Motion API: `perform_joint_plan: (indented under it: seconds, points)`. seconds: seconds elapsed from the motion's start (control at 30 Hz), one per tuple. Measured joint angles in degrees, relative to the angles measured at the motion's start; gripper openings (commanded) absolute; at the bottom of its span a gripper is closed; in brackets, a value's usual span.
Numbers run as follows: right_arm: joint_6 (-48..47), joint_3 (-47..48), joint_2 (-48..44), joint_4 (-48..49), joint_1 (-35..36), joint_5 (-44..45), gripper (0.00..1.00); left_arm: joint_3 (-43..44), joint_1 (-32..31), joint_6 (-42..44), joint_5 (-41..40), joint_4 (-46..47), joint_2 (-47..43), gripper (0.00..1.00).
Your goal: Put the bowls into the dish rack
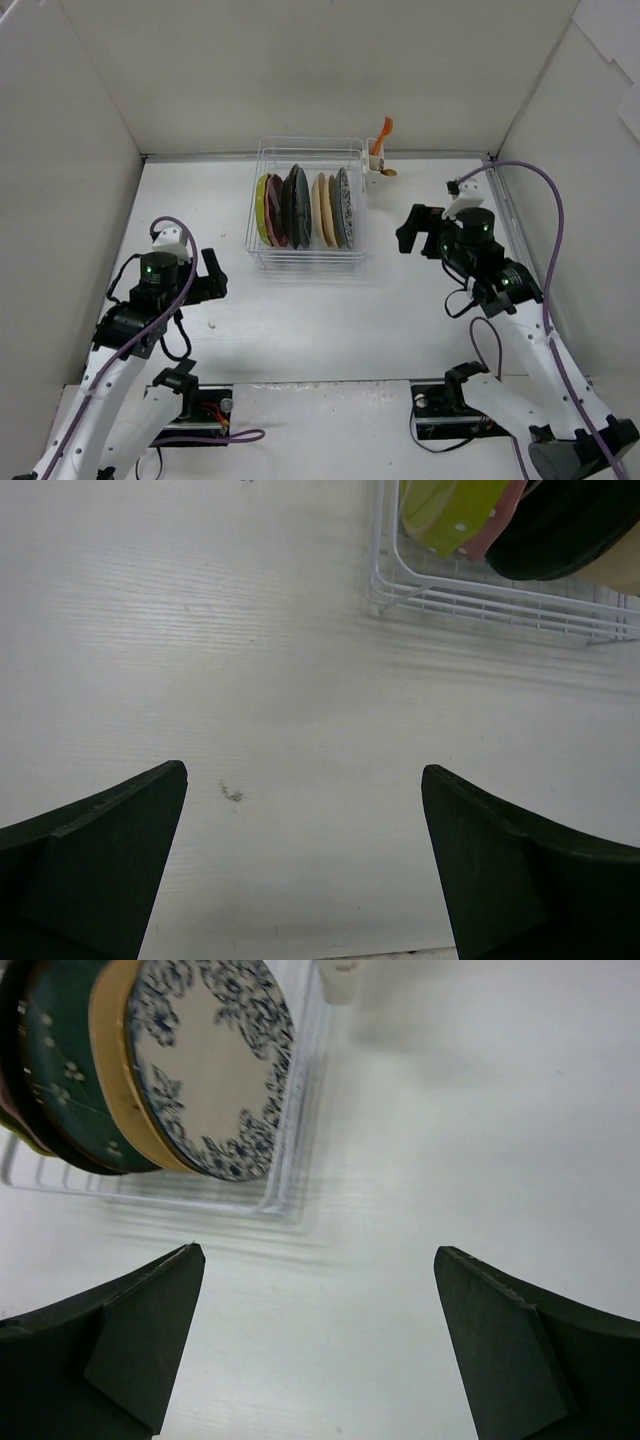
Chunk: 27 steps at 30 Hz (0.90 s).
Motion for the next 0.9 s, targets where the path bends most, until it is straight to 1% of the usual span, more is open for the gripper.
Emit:
perform_joint_plan:
  seconds: [0.17,0.27,0.37,0.47,0.9]
  points:
    - [-1.1,-5.8,-10.1,-3.5,-0.2,5.6,0.98,0.0,0.6,1.3,-5.0,-1.8,-4.1,0.99]
    - [-1.8,-7.3,-15.7,-4.6,-0.2,8.4,0.98,0.0,0.7,2.5,-8.0,-2.3,-7.1,1.00]
    - [-2.7,-7.6,-19.2,-4.9,-0.5,10.7,0.98,0.0,0.7,3.3,-10.5,-2.3,-10.4,0.99]
    - [-2.9,-7.8,-20.1,-4.9,-0.5,12.3,0.98,0.0,0.7,3.9,-12.3,-2.3,-12.3,0.99]
    - [-3.0,-9.5,-19.4,-6.1,-0.5,13.7,0.98,0.0,0.7,4.3,-14.4,-2.3,-12.2,0.99]
